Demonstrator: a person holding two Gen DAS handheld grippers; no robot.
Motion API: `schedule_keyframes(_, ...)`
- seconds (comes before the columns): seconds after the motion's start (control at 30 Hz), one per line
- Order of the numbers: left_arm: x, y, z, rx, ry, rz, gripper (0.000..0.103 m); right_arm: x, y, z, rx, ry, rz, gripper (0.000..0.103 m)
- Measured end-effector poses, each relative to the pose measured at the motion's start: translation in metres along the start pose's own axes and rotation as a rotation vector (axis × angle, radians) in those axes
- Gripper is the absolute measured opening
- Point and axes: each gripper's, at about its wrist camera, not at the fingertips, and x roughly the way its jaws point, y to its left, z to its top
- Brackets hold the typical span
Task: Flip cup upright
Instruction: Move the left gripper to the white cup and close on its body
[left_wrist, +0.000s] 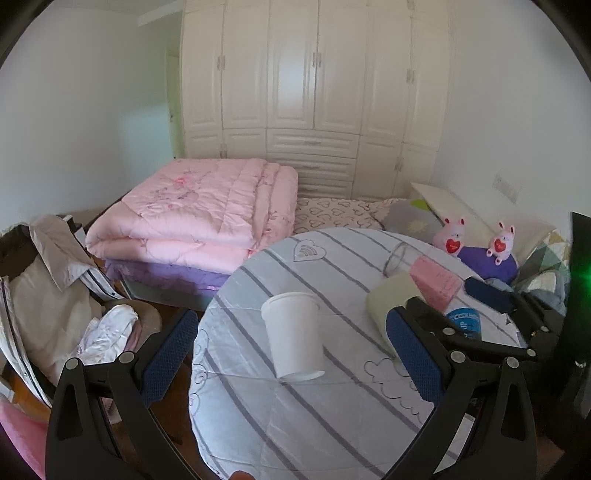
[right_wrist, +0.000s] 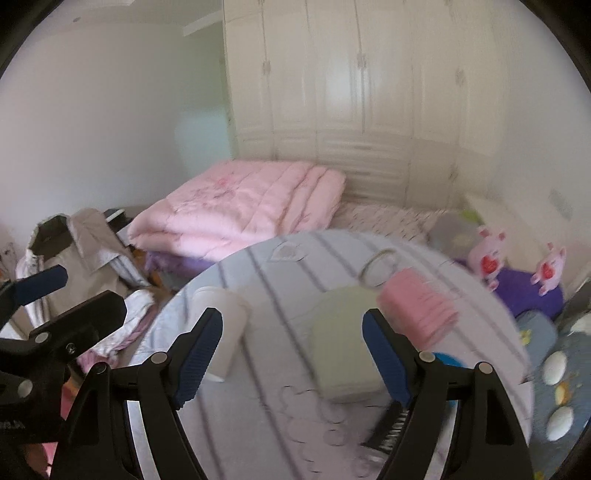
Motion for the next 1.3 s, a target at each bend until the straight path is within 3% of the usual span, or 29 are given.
schedule_keyframes(0.2,0.010,-0.012,0.000,-0.013,0.058,0.014,0.103,-0.012,-0.019,-0.006,-0.006,-0.036,-0.079,0.082)
schedule_keyframes(0.73,0.045,-0.020,0.000,-0.008,0.152,0.060,0.103,-0.009,-0.037,-0.021,0.000,-0.044,-0.099,0.082)
schedule_keyframes(1.3,0.108,-0.001,-0.002,-0.050,0.259,0.058,0.103,0.023,-0.029,-0.021,-0.025,0.020,-0.089,0.082)
